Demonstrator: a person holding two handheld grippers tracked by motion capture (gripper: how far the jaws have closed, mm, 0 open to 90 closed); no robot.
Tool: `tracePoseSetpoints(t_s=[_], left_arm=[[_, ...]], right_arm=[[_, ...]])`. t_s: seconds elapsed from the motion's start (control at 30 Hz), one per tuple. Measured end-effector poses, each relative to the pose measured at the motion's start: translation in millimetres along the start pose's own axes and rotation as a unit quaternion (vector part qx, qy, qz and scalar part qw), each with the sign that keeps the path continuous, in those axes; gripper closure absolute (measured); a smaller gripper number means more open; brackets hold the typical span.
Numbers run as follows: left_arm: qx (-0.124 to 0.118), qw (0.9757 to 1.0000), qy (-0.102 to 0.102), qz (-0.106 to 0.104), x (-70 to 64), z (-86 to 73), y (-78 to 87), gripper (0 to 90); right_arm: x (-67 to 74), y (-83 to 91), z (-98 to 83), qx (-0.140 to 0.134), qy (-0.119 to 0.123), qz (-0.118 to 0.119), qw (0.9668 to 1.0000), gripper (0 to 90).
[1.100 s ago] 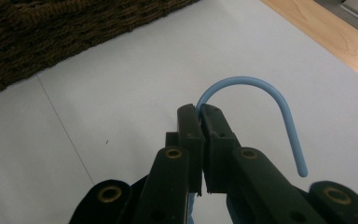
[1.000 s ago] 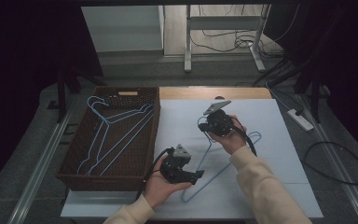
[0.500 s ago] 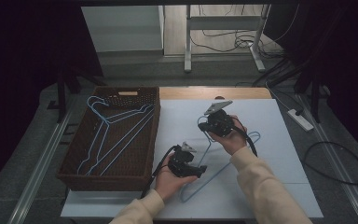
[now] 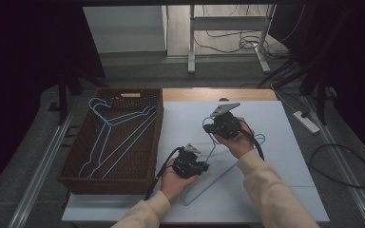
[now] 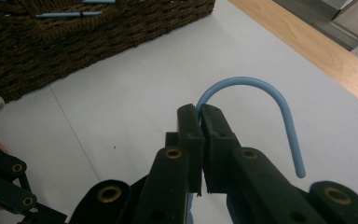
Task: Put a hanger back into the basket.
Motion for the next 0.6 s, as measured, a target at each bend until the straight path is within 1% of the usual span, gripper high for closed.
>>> tracePoseSetpoints(t_s=[0.1, 0.13, 0.2, 0.27, 0.3, 0.37, 0.4, 0.43, 0.5, 0.53, 0.57, 0.6], left_arm=[[-0.004, 0.9999, 0.009, -0.004, 0.5, 0.8, 2.3, 83.4], [-0.009, 0.9998, 0.014, -0.008, 1.2, 1.2, 3.6, 84.2], [-0.019, 0.9994, 0.022, -0.017, 3.4, 2.2, 7.6, 86.0], [-0.033, 0.9986, 0.030, -0.029, 3.6, 4.2, 12.4, 86.2], [-0.037, 0.9984, 0.032, -0.030, 3.4, 4.8, 14.2, 86.2], [-0.046, 0.9979, 0.031, -0.032, 1.2, 6.5, 19.1, 86.3], [-0.048, 0.9979, 0.029, -0.032, 0.2, 7.0, 20.6, 86.3], [-0.052, 0.9977, 0.027, -0.033, -2.0, 7.9, 23.0, 86.3], [-0.056, 0.9976, 0.024, -0.033, -4.9, 8.8, 26.0, 86.3], [-0.059, 0.9974, 0.022, -0.033, -6.4, 9.4, 28.4, 86.3], [-0.061, 0.9973, 0.022, -0.034, -7.2, 9.7, 29.9, 86.3], [-0.065, 0.9969, 0.023, -0.038, -8.6, 10.2, 32.6, 86.3]], right_arm=[[-0.7, 5.7, -1.9, -0.009, -0.002, -0.002, 1.0000, 87.8], [-1.4, 7.6, -2.5, -0.013, -0.003, -0.003, 0.9999, 87.7], [-3.2, 14.9, -4.7, -0.030, -0.009, -0.002, 0.9995, 86.3], [-3.9, 23.6, -7.0, -0.054, -0.018, 0.004, 0.9984, 77.0], [-3.5, 30.4, -9.1, -0.069, -0.026, 0.007, 0.9972, 71.0], [-1.3, 40.1, -13.4, -0.091, -0.033, 0.005, 0.9953, 60.7], [1.1, 46.5, -17.4, -0.105, -0.038, 0.005, 0.9937, 55.4], [2.6, 50.1, -20.5, -0.113, -0.041, 0.006, 0.9928, 52.8], [7.1, 59.4, -31.7, -0.128, -0.051, 0.017, 0.9903, 48.7], [10.6, 66.4, -42.9, -0.140, -0.059, 0.024, 0.9881, 45.2], [10.6, 66.4, -42.9, -0.140, -0.059, 0.024, 0.9881, 45.2], [11.4, 68.9, -47.5, -0.142, -0.063, 0.024, 0.9875, 43.6]])
Point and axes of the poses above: each handheld gripper's, and its own axes: y roughly backward along the jaws, z roughly out of its top, x roughly to its left, the point moved 6 cm from there along -y, roughly forward along the jaws, and after that the axes turned 15 degrees about x, right-handed, at the moved point
